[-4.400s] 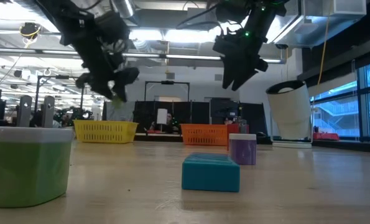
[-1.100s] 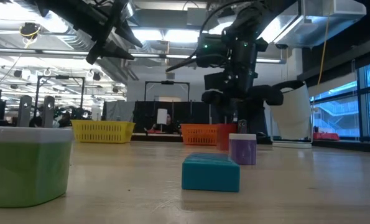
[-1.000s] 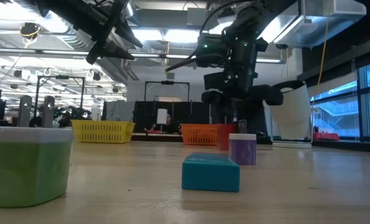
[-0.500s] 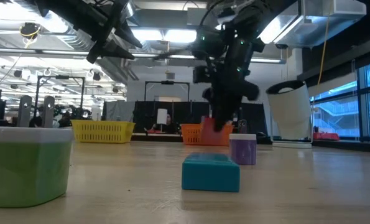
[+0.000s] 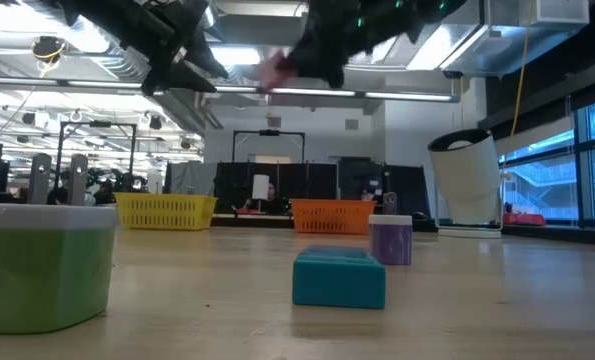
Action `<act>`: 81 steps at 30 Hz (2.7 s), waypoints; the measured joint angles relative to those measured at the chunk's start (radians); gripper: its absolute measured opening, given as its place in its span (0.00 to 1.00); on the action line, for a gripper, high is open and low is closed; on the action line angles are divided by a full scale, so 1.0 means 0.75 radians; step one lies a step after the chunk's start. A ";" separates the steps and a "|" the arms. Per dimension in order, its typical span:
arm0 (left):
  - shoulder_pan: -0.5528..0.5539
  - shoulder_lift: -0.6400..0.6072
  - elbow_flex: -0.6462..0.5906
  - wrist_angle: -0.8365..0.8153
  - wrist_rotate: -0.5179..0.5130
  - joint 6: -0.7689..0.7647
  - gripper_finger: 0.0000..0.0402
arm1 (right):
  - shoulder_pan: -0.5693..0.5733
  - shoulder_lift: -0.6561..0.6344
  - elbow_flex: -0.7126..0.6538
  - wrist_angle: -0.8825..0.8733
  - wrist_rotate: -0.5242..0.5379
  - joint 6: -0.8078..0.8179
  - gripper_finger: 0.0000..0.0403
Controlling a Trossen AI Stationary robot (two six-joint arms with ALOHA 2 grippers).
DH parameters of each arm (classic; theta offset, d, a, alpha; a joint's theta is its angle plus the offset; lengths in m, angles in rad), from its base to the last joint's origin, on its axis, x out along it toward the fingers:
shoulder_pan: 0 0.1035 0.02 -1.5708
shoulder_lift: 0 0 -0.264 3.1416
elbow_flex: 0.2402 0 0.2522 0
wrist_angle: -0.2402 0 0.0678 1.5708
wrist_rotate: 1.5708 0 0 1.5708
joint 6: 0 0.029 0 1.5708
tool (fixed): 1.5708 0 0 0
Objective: Pick & Place Office items
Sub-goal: Put the red changer adapter into the yellow bin
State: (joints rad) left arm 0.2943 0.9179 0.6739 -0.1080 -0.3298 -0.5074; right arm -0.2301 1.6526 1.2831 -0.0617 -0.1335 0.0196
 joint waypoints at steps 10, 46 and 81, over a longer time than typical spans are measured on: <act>-0.019 0.000 0.000 0.409 0.029 0.376 0.48 | 0.001 -0.155 0.000 0.210 -0.031 0.070 0.33; -0.035 0.412 0.001 1.368 0.389 0.463 0.69 | 0.007 -0.163 0.000 0.296 -0.157 -0.037 0.32; -0.029 0.410 0.001 1.197 0.129 0.341 0.30 | -0.065 -0.243 0.000 -0.080 -0.184 0.183 0.80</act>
State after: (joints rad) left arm 0.2723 1.2253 0.6744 0.7899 -0.2332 -0.2518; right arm -0.2785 1.4705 1.2831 -0.1221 -0.2715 0.1567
